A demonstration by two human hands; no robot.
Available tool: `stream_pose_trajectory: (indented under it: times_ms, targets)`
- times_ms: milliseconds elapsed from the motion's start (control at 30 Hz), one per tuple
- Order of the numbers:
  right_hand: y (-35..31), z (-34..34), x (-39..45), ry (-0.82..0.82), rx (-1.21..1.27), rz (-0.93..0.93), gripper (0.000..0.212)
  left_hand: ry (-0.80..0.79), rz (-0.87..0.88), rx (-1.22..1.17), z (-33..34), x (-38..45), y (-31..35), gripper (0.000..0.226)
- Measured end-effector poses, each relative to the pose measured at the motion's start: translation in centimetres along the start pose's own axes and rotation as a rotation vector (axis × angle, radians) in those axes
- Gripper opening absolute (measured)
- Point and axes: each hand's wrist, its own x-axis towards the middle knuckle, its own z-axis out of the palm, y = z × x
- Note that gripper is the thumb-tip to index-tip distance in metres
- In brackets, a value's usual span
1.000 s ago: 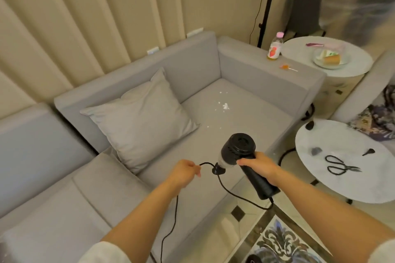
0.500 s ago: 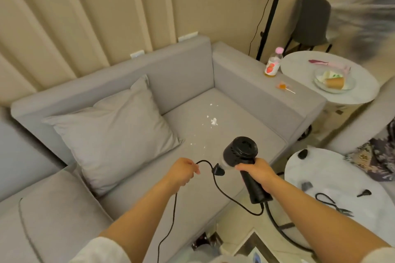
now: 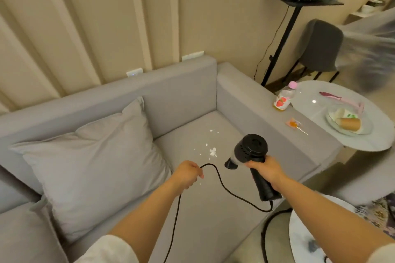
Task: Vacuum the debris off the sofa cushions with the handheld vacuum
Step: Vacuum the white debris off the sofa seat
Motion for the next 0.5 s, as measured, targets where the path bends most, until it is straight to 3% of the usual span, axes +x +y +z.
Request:
stream_pose_trajectory:
  times_ms: [167,367,500]
  targets:
    - [-0.6,0.5,5.9,-0.075,-0.064,-0.004,0.026,0.051,-0.07,-0.016,-0.8,2.7,0.4,0.023]
    - [-2.0,-1.1,15.8,-0.159,-0.169,-0.153,0.018,0.188,-0.141,-0.045,-0.2,7.4,4.9,0.023]
    - [-2.4,-4.4,22.4,-0.213,-0.228,-0.156,0.015,0.185,-0.216,-0.067,3.4,11.3,9.3,0.03]
